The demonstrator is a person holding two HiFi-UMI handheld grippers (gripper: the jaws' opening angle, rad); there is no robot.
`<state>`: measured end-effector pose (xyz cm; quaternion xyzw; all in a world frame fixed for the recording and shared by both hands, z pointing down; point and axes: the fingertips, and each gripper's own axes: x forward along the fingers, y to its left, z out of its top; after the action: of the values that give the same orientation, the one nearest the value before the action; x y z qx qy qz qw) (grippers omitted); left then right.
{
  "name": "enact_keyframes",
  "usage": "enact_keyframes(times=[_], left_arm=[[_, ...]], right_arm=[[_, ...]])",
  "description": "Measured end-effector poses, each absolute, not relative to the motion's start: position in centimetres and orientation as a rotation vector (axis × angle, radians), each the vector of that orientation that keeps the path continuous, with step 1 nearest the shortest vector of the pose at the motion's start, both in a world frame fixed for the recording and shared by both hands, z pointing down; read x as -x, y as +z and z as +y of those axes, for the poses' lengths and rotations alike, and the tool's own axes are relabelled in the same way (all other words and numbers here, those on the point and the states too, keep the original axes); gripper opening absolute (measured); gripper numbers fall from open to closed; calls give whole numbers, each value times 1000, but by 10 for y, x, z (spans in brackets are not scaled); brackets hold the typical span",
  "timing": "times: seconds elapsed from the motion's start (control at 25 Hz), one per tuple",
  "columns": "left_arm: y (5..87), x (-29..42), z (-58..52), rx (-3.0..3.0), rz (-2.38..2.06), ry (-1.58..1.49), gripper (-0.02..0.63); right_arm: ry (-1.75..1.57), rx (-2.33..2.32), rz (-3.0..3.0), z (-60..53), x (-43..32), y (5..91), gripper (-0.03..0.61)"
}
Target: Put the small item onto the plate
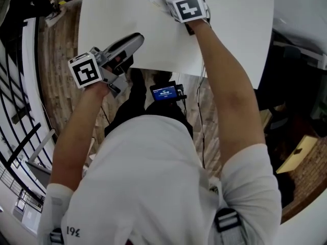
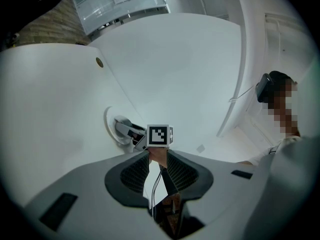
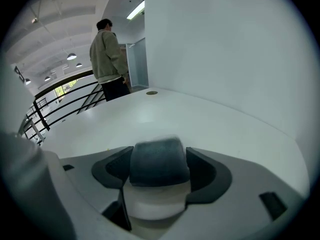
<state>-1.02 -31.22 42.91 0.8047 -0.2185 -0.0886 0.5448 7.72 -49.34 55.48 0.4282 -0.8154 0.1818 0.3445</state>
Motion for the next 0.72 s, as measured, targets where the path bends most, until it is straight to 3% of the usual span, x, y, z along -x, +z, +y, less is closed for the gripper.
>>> enact_keyframes(times=[0.72], left_arm=[[431, 10, -311, -1882, -525, -214, 97]], right_arm=[[491, -1102, -2094, -496, -78, 555, 318]])
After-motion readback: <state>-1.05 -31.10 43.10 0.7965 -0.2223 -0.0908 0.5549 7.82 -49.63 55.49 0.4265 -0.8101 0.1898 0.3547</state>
